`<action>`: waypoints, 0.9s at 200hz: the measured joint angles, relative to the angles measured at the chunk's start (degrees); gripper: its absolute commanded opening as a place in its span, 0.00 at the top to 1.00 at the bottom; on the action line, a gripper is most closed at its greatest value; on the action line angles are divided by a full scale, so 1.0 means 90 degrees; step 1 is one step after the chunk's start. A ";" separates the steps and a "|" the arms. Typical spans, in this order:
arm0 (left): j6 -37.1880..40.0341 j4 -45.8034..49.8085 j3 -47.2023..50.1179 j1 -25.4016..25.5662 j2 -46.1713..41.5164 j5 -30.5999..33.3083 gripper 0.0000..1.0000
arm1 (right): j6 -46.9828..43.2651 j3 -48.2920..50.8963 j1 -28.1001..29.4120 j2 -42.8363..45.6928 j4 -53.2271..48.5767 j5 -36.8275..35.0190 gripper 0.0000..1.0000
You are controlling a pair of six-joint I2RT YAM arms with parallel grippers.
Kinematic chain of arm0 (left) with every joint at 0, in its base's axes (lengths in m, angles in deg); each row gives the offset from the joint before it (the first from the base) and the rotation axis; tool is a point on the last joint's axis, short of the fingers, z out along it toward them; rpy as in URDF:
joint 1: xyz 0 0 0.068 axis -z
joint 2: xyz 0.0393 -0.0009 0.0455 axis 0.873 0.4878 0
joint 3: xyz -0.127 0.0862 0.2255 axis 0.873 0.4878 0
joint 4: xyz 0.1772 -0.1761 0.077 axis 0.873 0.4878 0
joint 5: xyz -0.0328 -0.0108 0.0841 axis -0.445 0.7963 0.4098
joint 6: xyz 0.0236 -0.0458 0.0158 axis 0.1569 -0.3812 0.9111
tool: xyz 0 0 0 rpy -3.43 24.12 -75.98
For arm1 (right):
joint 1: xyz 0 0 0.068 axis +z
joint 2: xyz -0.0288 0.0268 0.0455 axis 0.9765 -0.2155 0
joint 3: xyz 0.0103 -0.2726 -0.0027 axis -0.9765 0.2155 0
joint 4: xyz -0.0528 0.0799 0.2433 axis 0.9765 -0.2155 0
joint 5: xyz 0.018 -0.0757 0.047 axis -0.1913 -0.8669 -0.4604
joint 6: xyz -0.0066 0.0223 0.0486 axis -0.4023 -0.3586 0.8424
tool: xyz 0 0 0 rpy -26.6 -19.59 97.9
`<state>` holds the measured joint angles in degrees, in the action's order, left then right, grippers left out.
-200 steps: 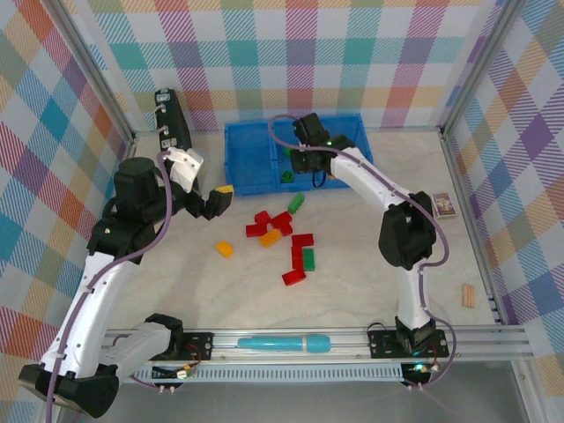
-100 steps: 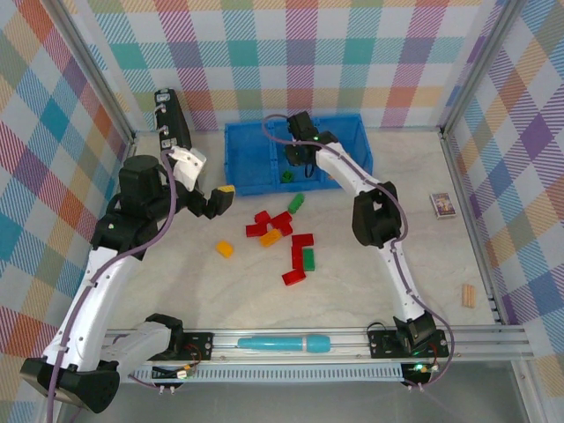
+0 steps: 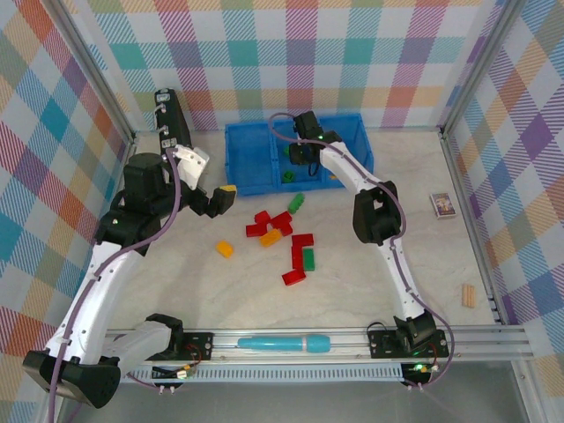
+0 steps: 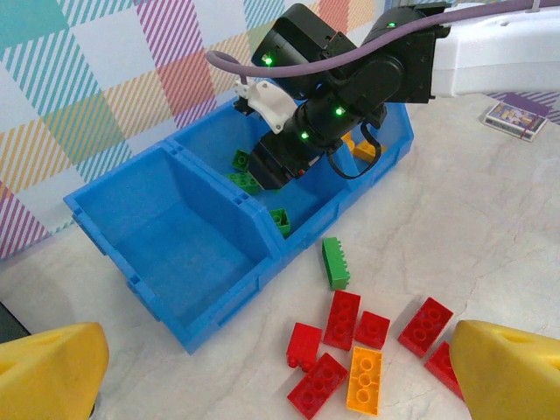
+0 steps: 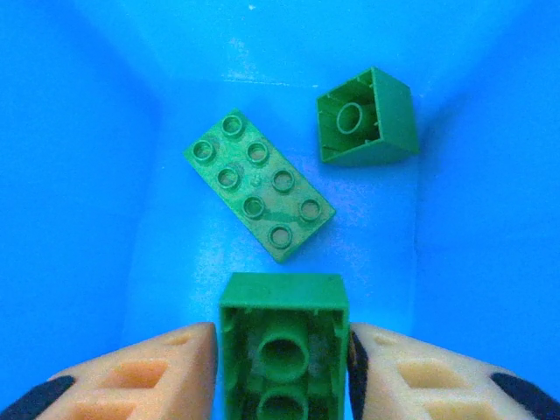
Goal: Sort the legos into containers by color
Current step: Place the lego in the container, then pick up the lego from the center of the table.
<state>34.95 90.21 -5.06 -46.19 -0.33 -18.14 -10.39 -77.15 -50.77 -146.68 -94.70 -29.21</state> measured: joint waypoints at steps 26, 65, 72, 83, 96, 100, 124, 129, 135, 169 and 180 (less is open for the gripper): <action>0.0000 0.0002 -0.0002 0.0000 0.0000 0.0000 0.00 | 0.0002 0.0000 0.0000 0.0010 0.0049 0.0136 0.44; 0.0000 0.0063 -0.0090 0.0000 -0.0002 0.0000 0.00 | 0.0073 0.0070 0.0029 0.0109 0.0007 0.0340 0.42; 0.0005 0.0068 -0.0090 0.0000 -0.0007 0.0000 0.00 | 0.0102 0.0124 0.0039 0.0170 -0.0012 0.0357 0.41; 0.0041 0.0104 -0.0095 0.0000 -0.0010 0.0007 0.00 | 0.0153 0.0245 0.0061 0.0306 -0.0039 0.0379 0.41; 0.0083 0.0194 -0.0119 0.0000 -0.0012 0.0070 0.00 | 0.0214 0.0425 0.0119 0.0532 -0.0061 0.0374 0.41; 0.0097 0.0206 -0.0129 0.0000 -0.0012 0.0080 0.00 | 0.0240 0.0481 0.0151 0.0614 -0.0075 0.0376 0.41; 0.0119 0.0236 -0.0168 0.0000 -0.0041 0.0121 0.00 | 0.0418 0.0799 0.0386 0.1132 -0.0107 0.0376 0.40; 0.0119 0.0240 -0.0168 0.0000 -0.0053 0.0121 0.00 | 0.0488 0.0916 0.0442 0.1265 -0.0092 0.0379 0.40; 0.0119 0.0238 -0.0168 0.0000 -0.0070 0.0119 0.00 | 0.0546 0.1081 0.0517 0.1443 -0.0092 0.0376 0.40; 0.0121 0.0233 -0.0168 0.0000 -0.0172 0.0121 0.00 | 0.1071 0.2076 0.0852 0.2278 -0.0095 0.0381 0.39; 0.0136 0.0231 -0.0168 0.0000 -0.0219 0.0160 0.00 | 0.1258 0.2429 0.0918 0.2480 -0.0100 0.0376 0.40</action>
<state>36.17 92.28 -6.57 -46.19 -2.30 -16.70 0.93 -55.30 -42.51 -124.36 -95.59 -25.82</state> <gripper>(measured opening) 0.997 0.605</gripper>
